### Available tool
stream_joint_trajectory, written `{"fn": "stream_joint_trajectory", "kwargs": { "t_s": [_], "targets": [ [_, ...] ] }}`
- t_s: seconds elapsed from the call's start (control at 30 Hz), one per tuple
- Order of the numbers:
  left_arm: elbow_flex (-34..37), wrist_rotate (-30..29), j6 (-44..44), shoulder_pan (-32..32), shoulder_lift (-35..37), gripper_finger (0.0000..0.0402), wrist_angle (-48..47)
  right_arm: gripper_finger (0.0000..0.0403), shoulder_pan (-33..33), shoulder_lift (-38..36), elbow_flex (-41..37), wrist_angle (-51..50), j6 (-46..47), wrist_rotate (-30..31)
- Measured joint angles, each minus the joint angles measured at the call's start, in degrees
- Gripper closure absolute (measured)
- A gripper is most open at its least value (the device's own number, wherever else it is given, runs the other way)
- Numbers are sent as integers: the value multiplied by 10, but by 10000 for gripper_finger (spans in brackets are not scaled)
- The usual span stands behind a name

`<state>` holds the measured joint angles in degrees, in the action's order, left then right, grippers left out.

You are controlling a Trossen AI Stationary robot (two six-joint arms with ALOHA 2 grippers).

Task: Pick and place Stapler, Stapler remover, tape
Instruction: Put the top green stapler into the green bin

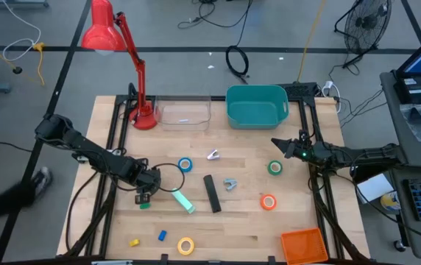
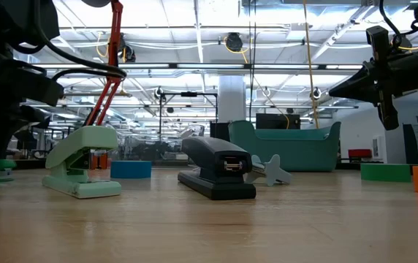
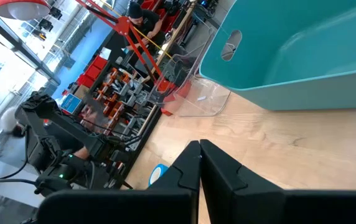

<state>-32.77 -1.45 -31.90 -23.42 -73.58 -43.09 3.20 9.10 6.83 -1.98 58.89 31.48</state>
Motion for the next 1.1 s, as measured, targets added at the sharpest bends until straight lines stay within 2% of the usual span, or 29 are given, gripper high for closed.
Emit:
{"fn": "stream_joint_trajectory", "kwargs": {
  "t_s": [0.13,0.63,1.1],
  "targets": [
    [0,0,-17,0,0,328,8,399,0,0,0,0,0,0],
    [-12,6,-87,10,5,328,38,399,0,0,0,0,0,0],
    [-105,-11,-33,72,5,328,14,399,0,0,0,0,0,0]
  ]
}}
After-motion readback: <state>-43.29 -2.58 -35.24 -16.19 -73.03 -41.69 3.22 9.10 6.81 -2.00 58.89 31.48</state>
